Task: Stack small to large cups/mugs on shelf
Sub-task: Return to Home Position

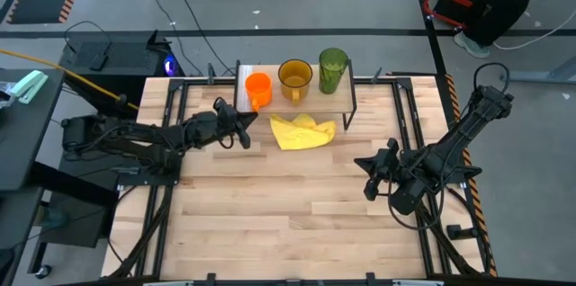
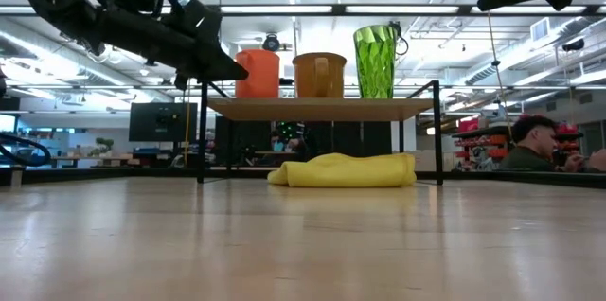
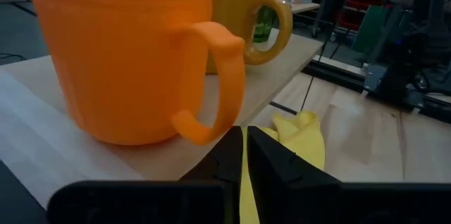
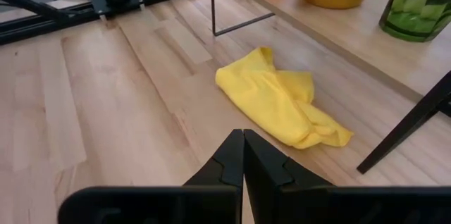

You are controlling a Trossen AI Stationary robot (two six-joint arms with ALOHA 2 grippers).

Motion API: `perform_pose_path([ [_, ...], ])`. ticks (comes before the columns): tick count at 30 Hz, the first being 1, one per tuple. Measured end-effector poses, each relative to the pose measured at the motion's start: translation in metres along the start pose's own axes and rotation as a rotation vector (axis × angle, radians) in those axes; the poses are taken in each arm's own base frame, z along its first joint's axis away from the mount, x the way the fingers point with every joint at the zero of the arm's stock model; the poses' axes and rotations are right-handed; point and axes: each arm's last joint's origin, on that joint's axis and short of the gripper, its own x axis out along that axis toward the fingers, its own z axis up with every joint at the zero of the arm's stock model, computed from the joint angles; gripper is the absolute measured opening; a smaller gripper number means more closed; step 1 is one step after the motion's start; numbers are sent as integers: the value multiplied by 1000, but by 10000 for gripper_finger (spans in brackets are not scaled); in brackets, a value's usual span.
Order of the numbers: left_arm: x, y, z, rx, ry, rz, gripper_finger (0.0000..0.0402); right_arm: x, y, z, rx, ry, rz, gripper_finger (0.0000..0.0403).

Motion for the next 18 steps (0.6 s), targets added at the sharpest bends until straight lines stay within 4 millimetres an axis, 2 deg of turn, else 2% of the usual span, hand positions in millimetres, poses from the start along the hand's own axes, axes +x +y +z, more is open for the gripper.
perform_pose_path([
  [11, 4, 4, 10, -17, -35, -13, 40, 0, 0, 0, 1, 0, 1, 14],
  [18, 7, 3, 15, -14, -26, -27, 33, 0, 0, 0, 1, 0, 1, 14],
])
